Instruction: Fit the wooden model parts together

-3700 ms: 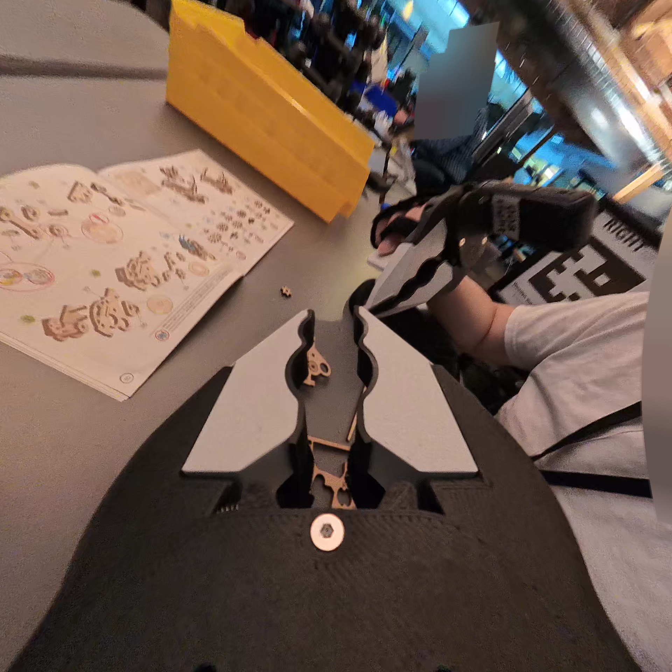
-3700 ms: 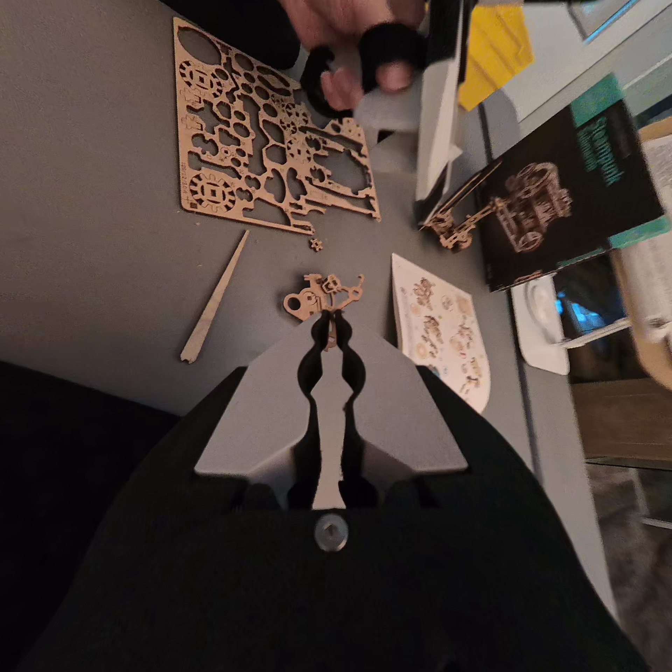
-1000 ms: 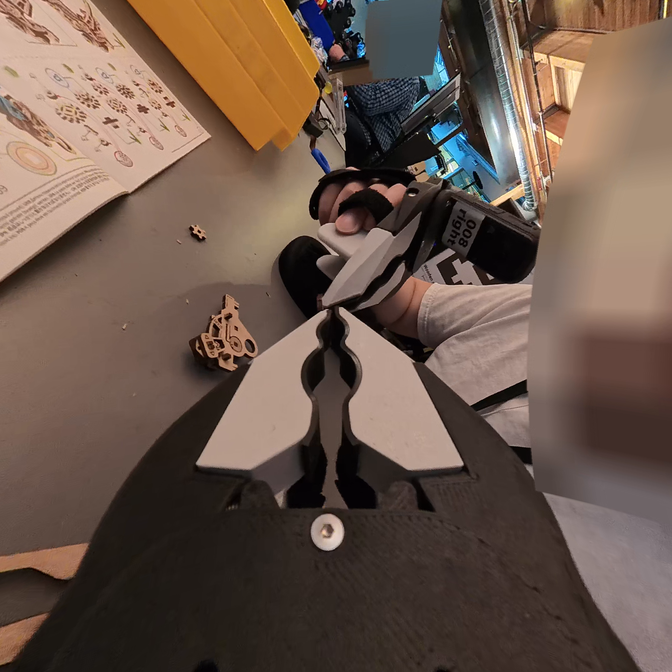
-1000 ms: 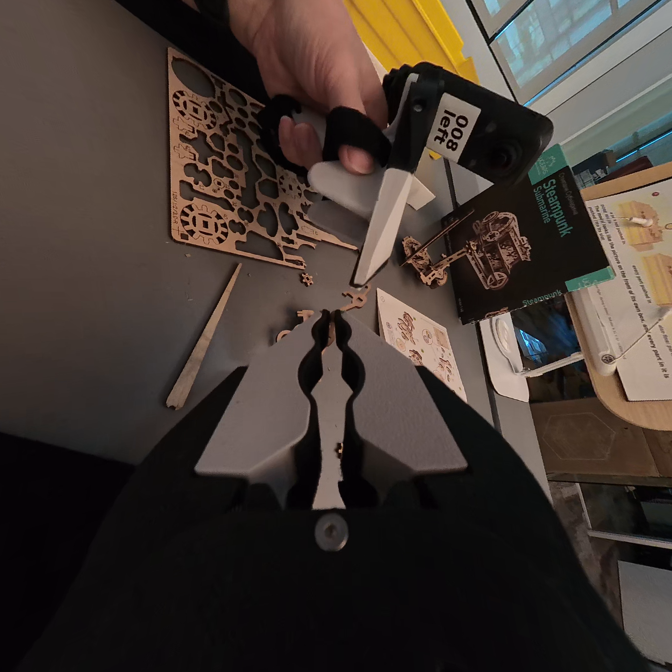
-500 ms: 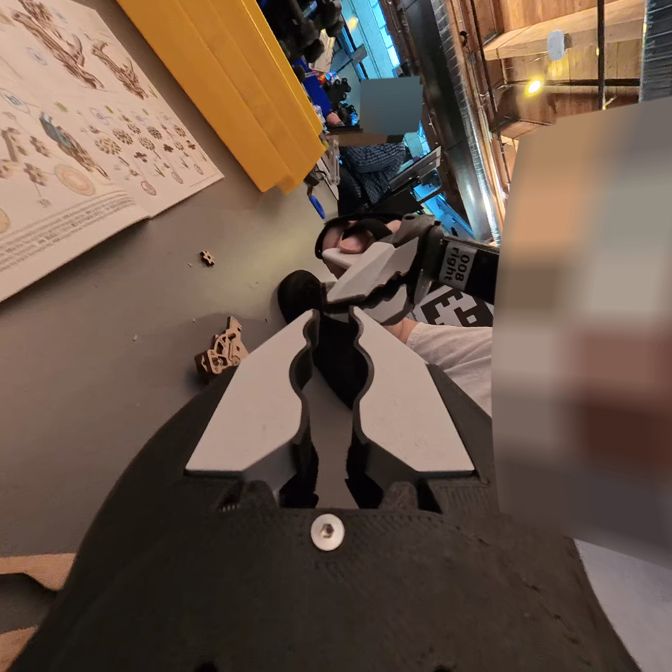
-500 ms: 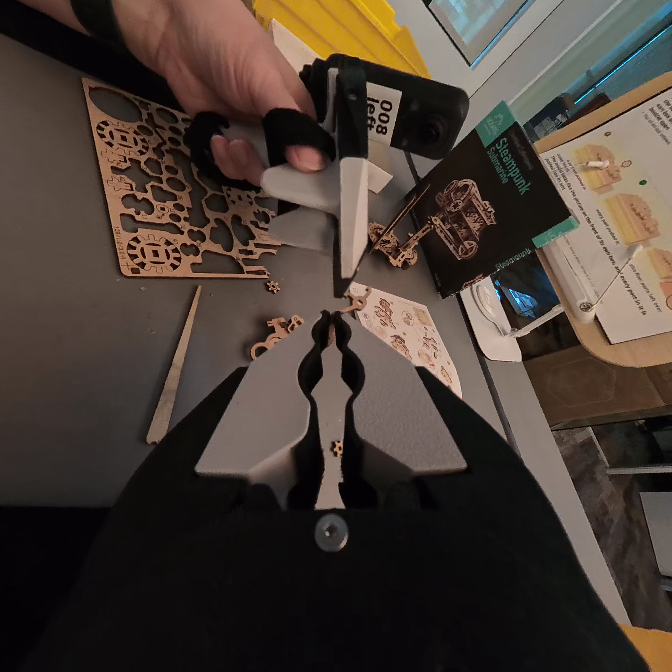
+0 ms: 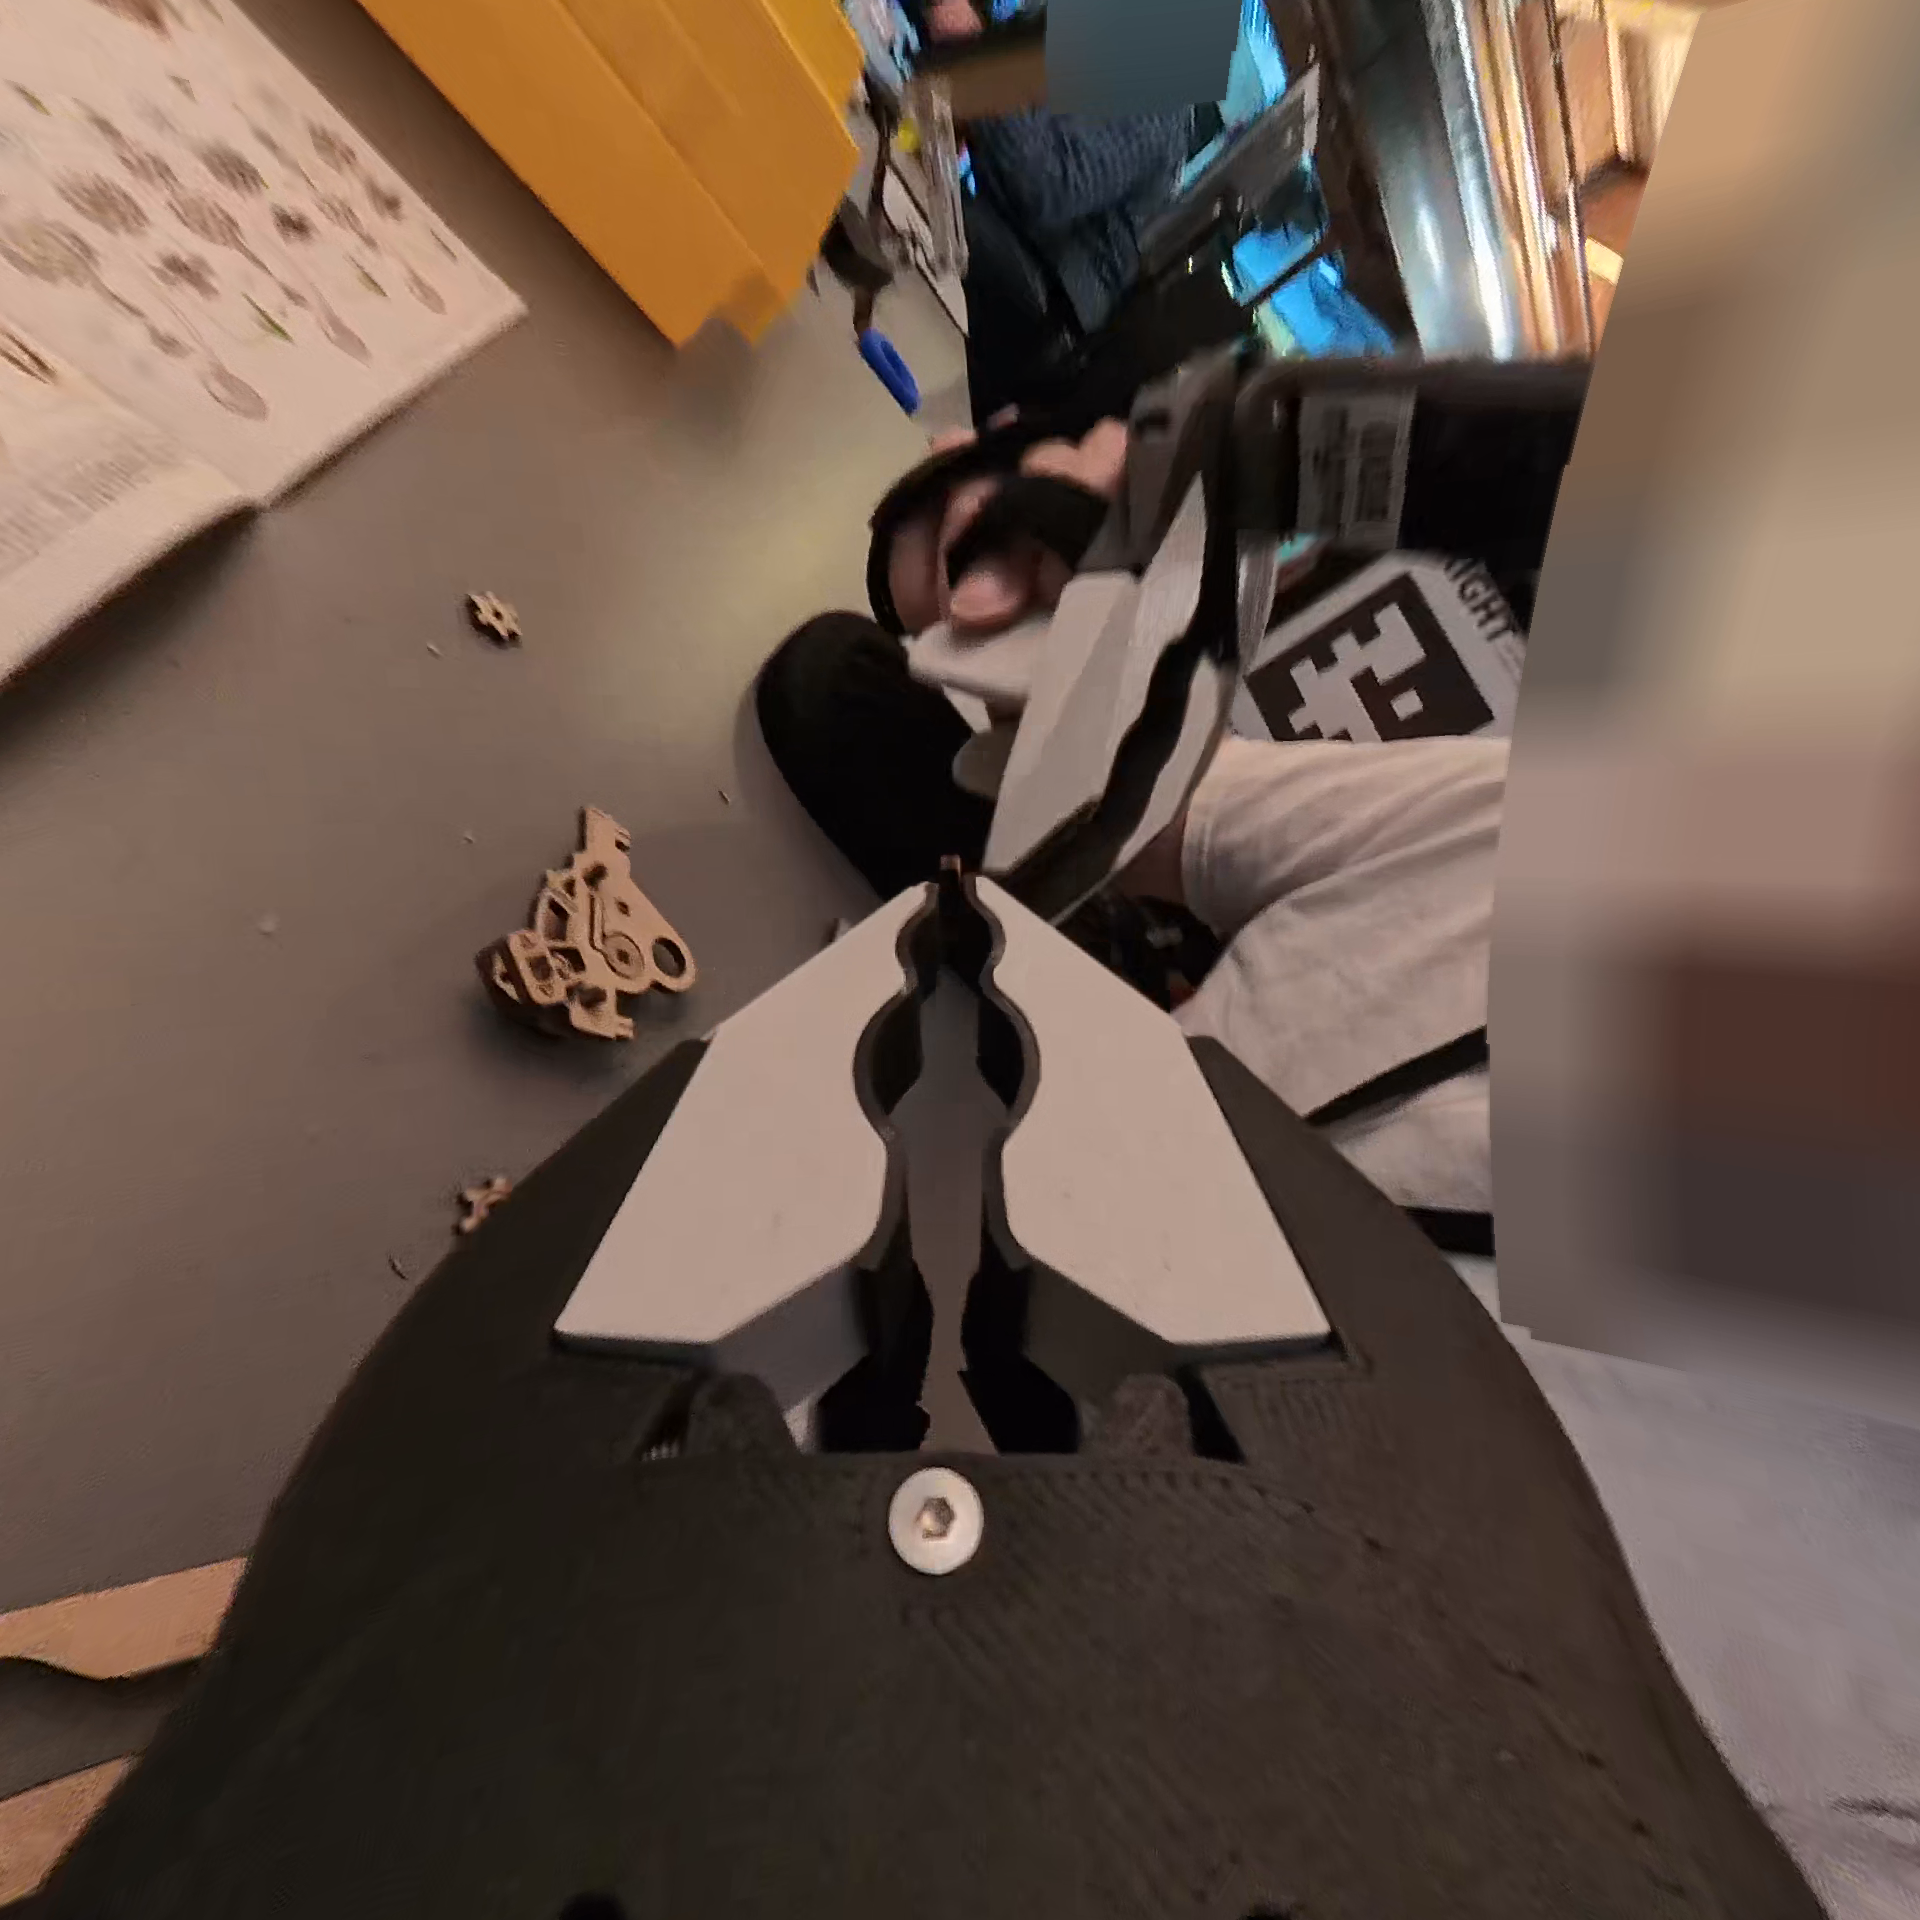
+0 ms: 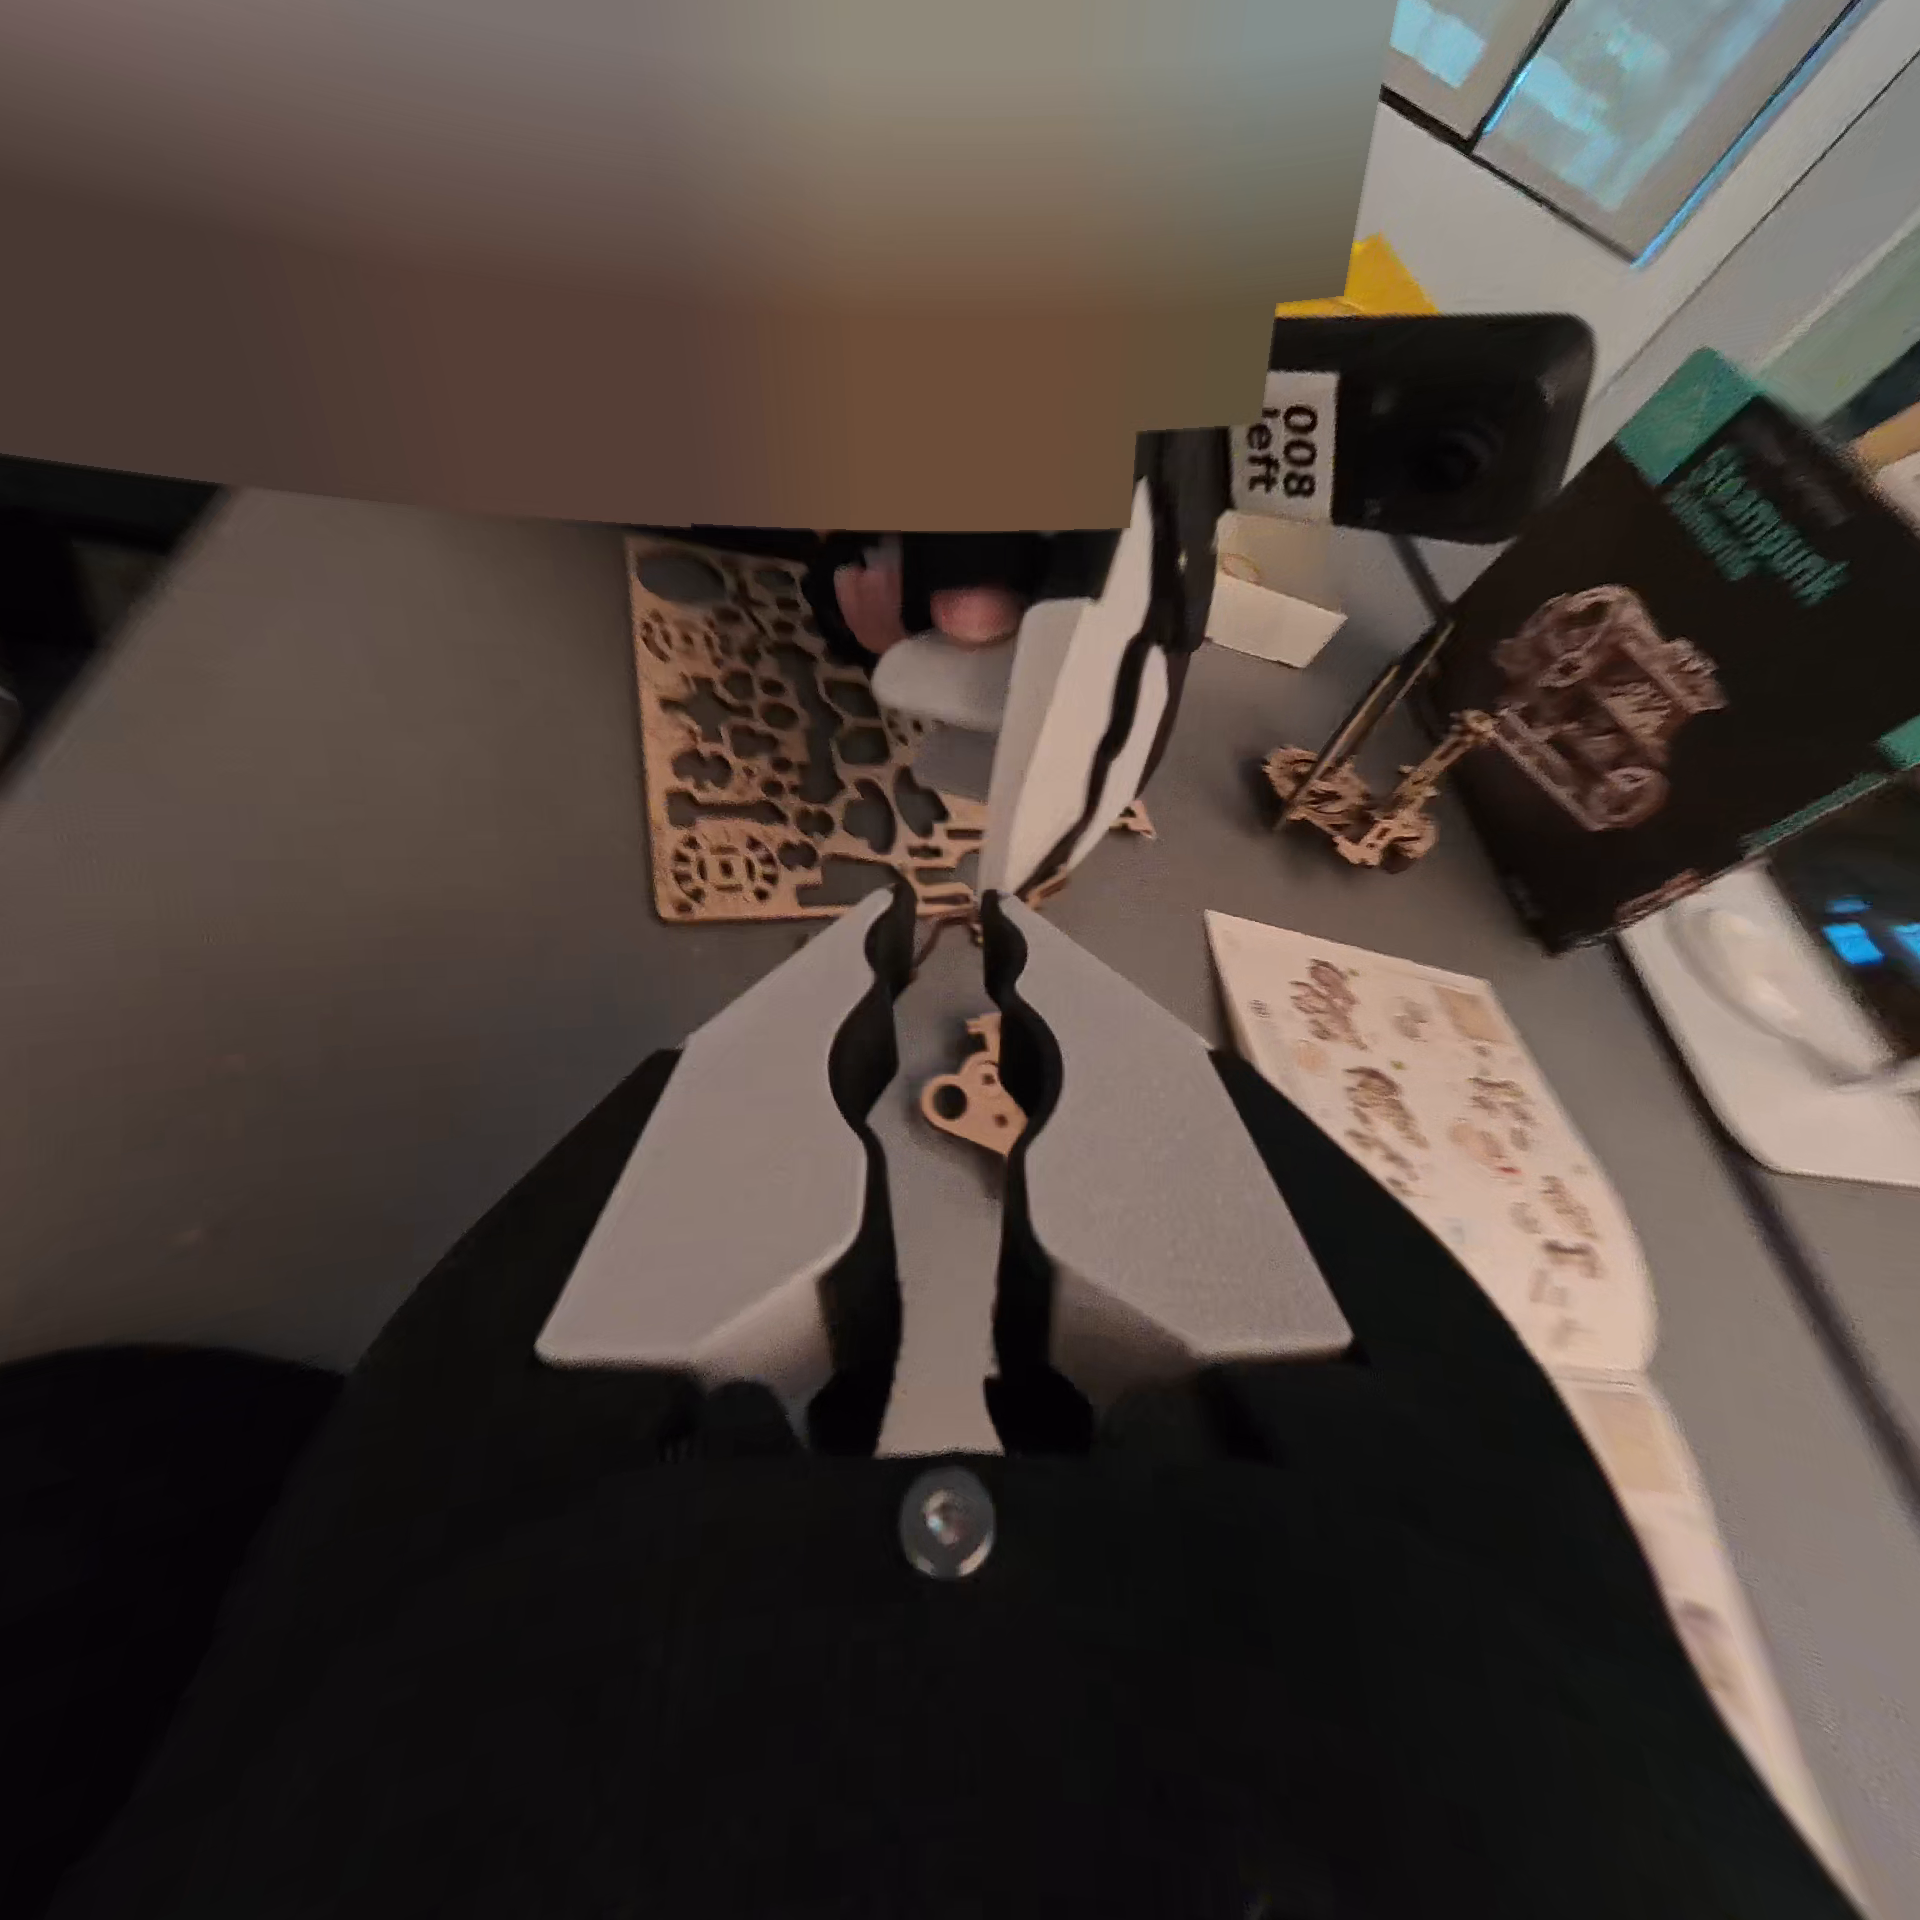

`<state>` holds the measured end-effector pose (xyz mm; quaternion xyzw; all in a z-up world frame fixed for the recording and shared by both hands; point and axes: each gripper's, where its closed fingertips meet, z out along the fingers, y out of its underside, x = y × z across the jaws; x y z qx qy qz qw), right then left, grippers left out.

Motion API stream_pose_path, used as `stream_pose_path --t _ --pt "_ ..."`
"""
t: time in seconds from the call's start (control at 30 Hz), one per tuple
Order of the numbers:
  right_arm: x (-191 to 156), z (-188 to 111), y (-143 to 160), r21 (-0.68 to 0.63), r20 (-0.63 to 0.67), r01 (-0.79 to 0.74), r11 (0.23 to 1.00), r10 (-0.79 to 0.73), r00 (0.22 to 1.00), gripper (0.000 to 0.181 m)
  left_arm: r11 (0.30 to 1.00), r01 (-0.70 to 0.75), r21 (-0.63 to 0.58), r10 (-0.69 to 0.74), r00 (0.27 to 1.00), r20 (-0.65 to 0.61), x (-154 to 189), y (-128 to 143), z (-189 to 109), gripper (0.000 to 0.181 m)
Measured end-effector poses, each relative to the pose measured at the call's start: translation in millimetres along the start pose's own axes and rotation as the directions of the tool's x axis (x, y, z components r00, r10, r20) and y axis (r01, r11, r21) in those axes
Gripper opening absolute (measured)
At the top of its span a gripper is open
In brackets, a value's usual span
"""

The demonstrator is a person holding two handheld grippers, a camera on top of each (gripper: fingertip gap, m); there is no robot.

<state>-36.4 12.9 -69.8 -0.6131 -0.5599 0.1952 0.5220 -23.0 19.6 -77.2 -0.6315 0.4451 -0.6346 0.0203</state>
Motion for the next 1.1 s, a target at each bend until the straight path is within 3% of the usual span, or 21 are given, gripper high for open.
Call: stream_pose_path --t 0.03,0.13,0.23,0.3,0.37,0.57,0.77,1.0,1.1 --pt "3 -4 -4 0.036 0.024 -0.080 0.996 0.079 0.997 0.010 0.999 0.004 -0.032 -0.004 1.000 -0.003 -1 5 2 0.001" --pt "11 -11 -8 0.106 0.150 -0.369 0.923 0.352 0.924 0.015 0.996 -0.020 -0.085 0.020 1.000 -0.001 0 13 8 0.001" --pt "11 -11 -5 0.078 0.310 -0.612 0.787 0.564 0.765 0.019 0.993 -0.037 -0.117 0.036 0.999 -0.004 1 18 11 0.000" --pt "7 -9 -2 0.040 0.379 -0.688 0.724 0.626 0.681 0.019 0.992 -0.038 -0.123 0.038 0.999 -0.003 1 19 11 0.000" --pt "0 -3 9 -0.035 0.378 -0.697 0.716 0.655 0.654 0.021 0.994 -0.032 -0.103 0.032 0.999 -0.002 0 15 9 0.000" --pt "-3 4 11 -0.047 0.356 -0.674 0.737 0.643 0.678 0.024 1.000 -0.021 0.009 0.020 0.999 0.031 -6 -2 -3 0.001" --pt "30 7 21 0.014 0.005 -0.484 0.875 0.484 0.875 0.023 0.996 -0.011 0.089 0.002 0.994 0.105 -16 -13 -8 0.000" --pt "34 16 29 -0.145 -0.282 -0.310 0.940 0.261 0.923 0.012 0.984 0.017 0.175 -0.044 0.987 0.154 -22 -22 -10 0.000" --pt "27 24 35 -0.188 -0.265 -0.277 0.942 0.223 0.938 0.005 0.980 0.042 0.196 -0.066 0.991 0.116 -19 -24 -9 0.000"
